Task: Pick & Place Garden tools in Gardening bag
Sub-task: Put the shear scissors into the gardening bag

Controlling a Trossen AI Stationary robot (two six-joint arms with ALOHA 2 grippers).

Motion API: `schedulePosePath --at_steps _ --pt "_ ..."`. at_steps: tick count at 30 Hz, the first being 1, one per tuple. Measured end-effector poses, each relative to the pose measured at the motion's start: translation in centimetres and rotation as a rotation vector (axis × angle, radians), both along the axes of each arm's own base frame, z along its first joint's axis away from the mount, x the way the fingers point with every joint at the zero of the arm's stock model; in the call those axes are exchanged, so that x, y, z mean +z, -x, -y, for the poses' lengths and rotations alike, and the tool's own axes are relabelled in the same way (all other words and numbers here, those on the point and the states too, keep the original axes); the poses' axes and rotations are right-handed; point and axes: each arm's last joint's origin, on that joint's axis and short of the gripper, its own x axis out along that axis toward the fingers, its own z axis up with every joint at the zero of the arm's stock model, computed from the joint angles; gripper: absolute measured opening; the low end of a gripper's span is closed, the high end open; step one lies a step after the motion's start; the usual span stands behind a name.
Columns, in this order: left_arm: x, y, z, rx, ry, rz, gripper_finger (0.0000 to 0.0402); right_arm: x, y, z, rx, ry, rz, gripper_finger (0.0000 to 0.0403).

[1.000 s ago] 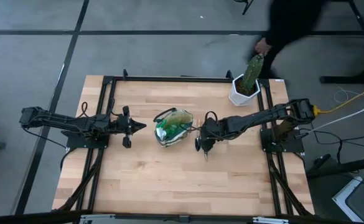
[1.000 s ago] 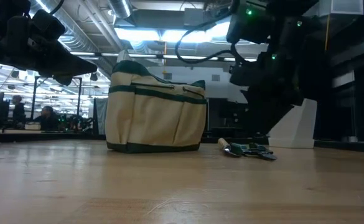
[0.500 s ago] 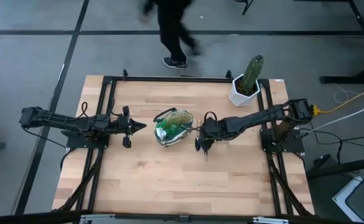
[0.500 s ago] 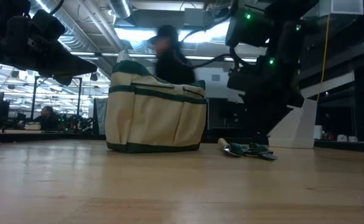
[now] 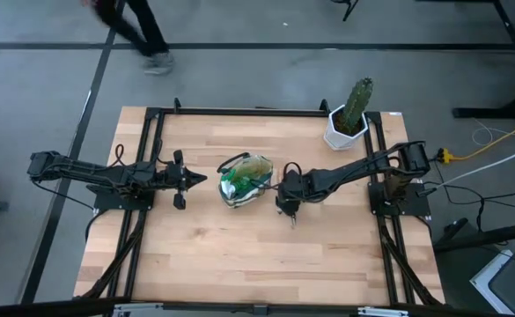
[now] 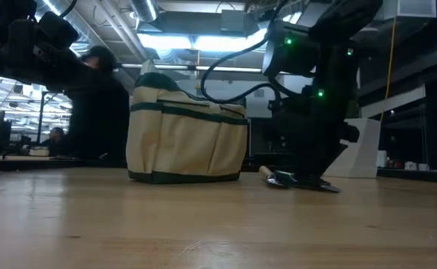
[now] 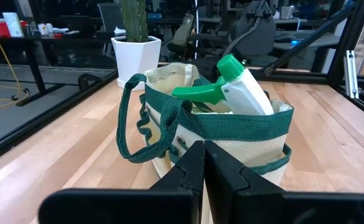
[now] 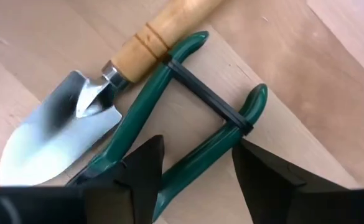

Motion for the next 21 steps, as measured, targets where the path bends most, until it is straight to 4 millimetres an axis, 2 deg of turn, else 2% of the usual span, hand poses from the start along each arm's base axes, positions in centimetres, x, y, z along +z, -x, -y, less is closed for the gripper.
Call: schedulePosePath --at_steps 13,21 --pt "0.01 0.0 0.0 0.0 0.0 0.0 0.0004 -0.08 -0.19 -0.83 0.246 -0.008 -0.029 0.008" --pt "0.0 0.0 0.0 0.0 0.0 0.0 0.0004 -0.13 -0.34 -0.96 0.249 0.011 -0.004 0.0069"
